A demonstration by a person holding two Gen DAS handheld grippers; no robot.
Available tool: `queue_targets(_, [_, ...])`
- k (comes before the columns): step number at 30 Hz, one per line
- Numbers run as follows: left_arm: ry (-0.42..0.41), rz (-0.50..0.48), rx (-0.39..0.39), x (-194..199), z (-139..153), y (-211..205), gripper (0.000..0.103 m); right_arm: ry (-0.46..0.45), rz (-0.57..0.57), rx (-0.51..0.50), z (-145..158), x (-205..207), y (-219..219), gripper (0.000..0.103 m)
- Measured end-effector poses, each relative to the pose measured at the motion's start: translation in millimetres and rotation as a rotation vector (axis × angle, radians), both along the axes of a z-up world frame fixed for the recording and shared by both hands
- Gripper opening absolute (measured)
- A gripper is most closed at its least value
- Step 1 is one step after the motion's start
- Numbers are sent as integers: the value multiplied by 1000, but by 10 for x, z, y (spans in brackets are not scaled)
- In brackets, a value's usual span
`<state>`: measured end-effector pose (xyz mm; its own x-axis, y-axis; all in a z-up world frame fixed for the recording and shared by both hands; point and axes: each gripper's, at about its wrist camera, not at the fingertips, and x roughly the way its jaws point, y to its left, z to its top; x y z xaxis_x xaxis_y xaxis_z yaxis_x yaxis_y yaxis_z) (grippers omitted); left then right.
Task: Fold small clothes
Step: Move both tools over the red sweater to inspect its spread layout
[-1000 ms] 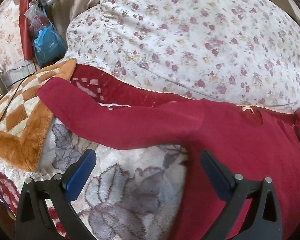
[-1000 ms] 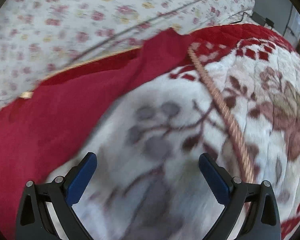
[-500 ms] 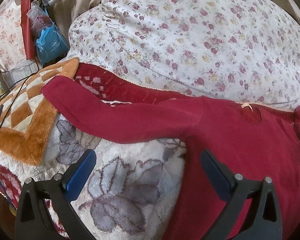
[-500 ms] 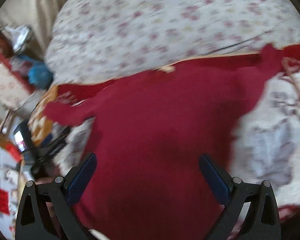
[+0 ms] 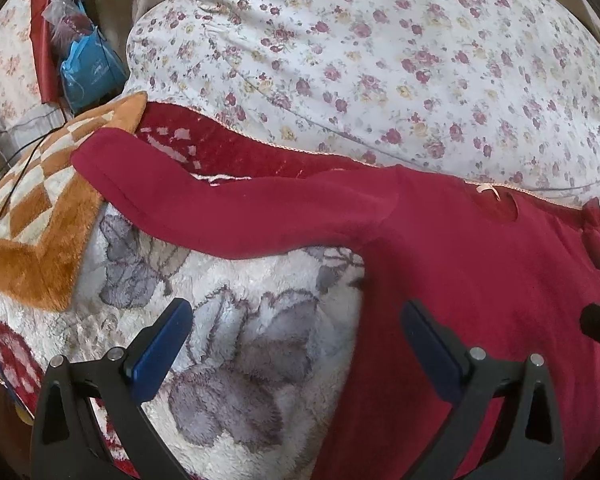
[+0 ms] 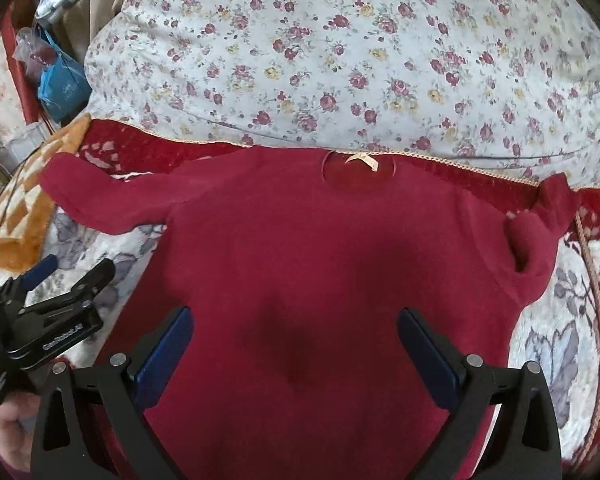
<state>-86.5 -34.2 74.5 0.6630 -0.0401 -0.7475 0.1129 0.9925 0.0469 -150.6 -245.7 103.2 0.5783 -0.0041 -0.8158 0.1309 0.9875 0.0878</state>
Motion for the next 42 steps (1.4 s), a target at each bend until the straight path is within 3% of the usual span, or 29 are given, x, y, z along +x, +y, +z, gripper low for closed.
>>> queue_targets(6, [31, 4, -19, 45, -38, 2, 103, 8, 21, -18, -60, 55, 41, 103])
queue_targets(12, [19, 18, 11, 56, -51, -23, 103, 2, 24, -40, -92, 73, 41, 103])
queue_targets(42, [26, 37, 53, 134, -134, -40, 103, 28, 28, 3, -202, 168, -99, 103])
